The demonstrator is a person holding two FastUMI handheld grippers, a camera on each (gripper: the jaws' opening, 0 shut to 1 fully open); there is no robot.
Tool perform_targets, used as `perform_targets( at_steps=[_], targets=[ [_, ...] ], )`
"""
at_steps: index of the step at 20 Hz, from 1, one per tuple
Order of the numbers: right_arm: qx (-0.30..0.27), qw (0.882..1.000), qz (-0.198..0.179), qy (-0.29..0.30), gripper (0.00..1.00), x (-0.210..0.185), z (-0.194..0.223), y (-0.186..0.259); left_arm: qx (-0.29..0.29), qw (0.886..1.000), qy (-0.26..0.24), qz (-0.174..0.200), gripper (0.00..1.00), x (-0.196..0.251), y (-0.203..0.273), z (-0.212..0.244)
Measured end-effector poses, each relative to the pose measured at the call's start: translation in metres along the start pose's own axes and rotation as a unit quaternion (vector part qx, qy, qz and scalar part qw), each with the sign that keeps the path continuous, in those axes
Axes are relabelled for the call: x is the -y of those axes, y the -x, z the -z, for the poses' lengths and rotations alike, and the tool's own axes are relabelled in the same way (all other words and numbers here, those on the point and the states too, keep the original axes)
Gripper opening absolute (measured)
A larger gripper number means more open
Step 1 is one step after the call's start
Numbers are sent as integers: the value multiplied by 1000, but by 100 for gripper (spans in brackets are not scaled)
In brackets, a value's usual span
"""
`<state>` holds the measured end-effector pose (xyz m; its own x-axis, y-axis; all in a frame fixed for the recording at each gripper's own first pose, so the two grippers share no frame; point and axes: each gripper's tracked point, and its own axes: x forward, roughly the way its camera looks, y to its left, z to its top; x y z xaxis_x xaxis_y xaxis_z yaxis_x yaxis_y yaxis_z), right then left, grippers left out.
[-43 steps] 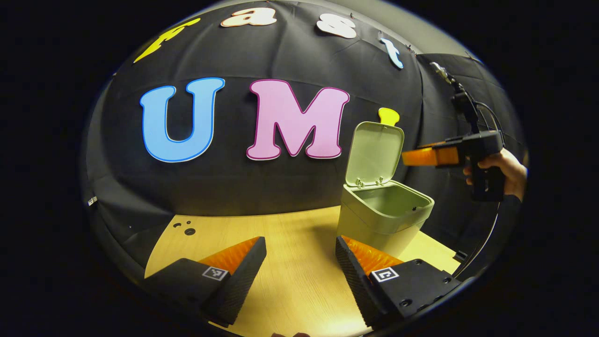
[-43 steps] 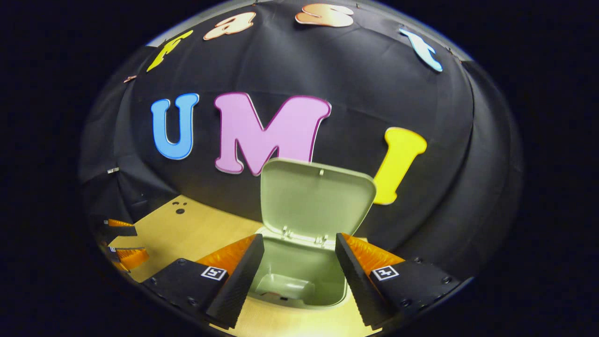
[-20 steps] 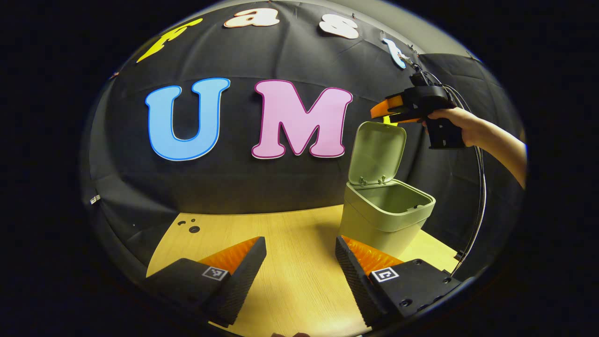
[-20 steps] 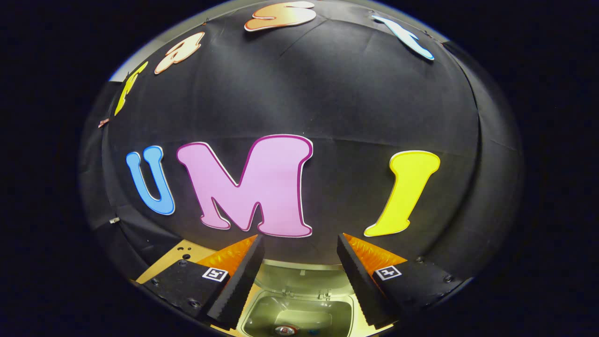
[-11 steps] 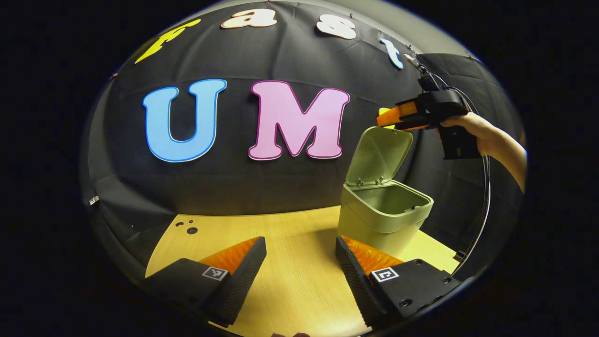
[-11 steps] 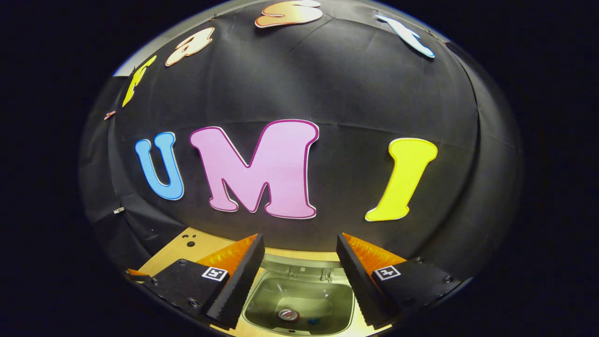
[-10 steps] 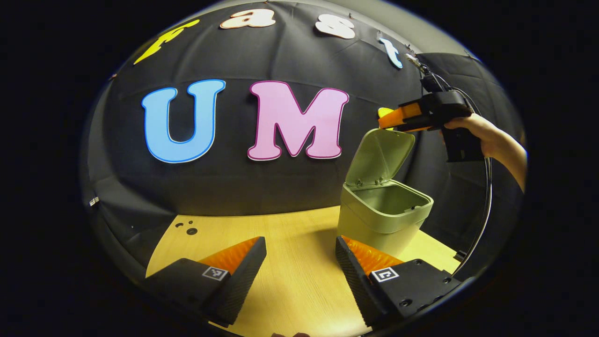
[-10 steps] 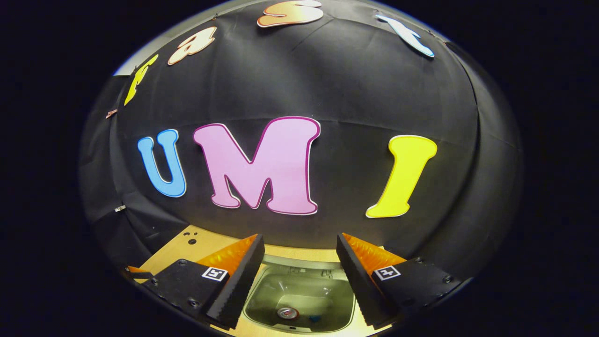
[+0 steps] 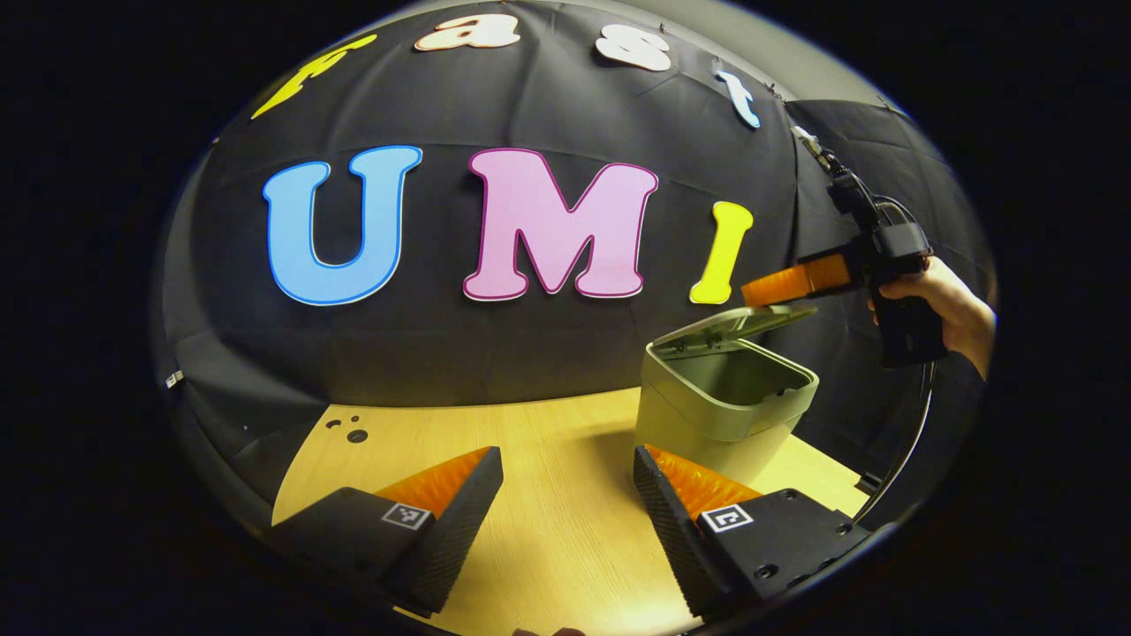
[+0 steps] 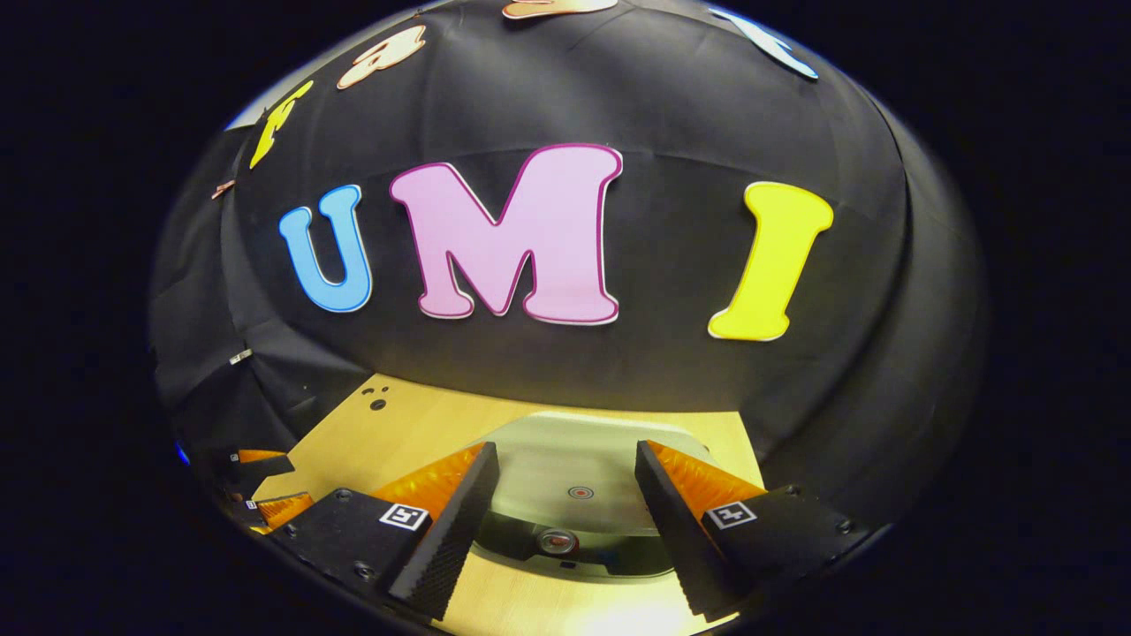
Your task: Press the lid of the desktop garbage bin to open it, pick up the crumpled paper on the desktop and throw it into the bin, then pick up the pop can on the desktop and drop it into the bin, and finally close the garbage bin lid.
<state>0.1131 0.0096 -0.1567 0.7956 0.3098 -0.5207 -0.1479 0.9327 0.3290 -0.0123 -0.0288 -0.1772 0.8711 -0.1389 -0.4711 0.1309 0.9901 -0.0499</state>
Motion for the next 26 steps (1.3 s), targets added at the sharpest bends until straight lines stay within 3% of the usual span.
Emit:
perform_targets(
  at_steps=[5,14,26],
  targets=[
    [-17,999,1,27,97,-3,32,-1,-4,1000,0,-1,95,-1,3,3],
    [-66,997,-14,22,97,-2,84,1,-9,1000,-1,-1,95,1,5,9],
    [-66,997,-20,31,97,-6,85,0,-6,1000,-2,5,95,4,3,6]
  ],
)
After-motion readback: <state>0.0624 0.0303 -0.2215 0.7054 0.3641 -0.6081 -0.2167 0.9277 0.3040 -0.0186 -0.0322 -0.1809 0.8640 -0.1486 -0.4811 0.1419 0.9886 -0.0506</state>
